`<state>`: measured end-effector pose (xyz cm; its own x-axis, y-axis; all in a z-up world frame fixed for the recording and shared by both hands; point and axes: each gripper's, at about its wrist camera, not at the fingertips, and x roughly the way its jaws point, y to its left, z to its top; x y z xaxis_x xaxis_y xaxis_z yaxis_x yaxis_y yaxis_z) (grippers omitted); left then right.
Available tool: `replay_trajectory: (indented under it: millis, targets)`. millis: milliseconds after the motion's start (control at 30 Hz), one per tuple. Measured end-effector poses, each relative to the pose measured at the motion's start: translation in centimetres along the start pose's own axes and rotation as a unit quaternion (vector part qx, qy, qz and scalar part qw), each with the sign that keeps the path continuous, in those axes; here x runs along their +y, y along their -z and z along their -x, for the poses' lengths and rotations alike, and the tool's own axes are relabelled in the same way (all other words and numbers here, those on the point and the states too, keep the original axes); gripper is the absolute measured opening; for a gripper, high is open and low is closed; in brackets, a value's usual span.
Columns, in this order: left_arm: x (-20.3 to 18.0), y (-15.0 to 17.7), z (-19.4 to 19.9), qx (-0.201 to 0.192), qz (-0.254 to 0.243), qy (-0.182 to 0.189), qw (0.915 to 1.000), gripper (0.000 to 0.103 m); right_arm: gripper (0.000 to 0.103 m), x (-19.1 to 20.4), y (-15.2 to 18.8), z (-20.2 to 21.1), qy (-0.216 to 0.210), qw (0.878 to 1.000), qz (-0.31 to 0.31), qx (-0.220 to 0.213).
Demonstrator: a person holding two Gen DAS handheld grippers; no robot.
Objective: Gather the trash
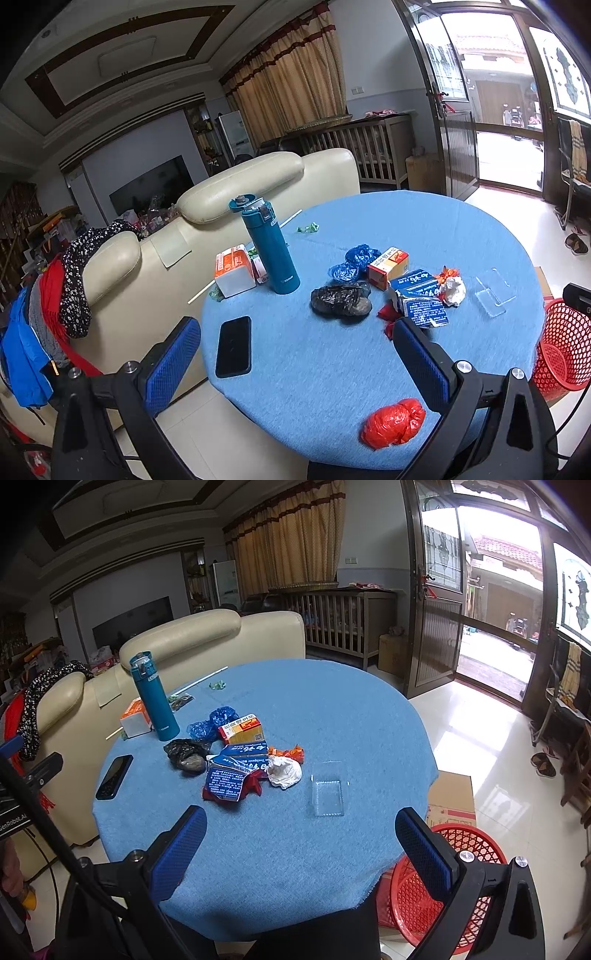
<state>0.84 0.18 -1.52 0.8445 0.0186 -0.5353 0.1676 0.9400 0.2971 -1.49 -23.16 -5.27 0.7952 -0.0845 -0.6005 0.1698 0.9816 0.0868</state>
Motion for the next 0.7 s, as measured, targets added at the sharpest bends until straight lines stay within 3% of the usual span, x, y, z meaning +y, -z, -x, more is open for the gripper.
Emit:
replay_trajectory:
  millis: [700]
  targets:
    - [-0.1,1.0,-1.4,0.021,0.001,0.006,0.9998,0.103,0.103,-0.3,0.5,-1.9,-0.003,1.000,-0.019,0.025]
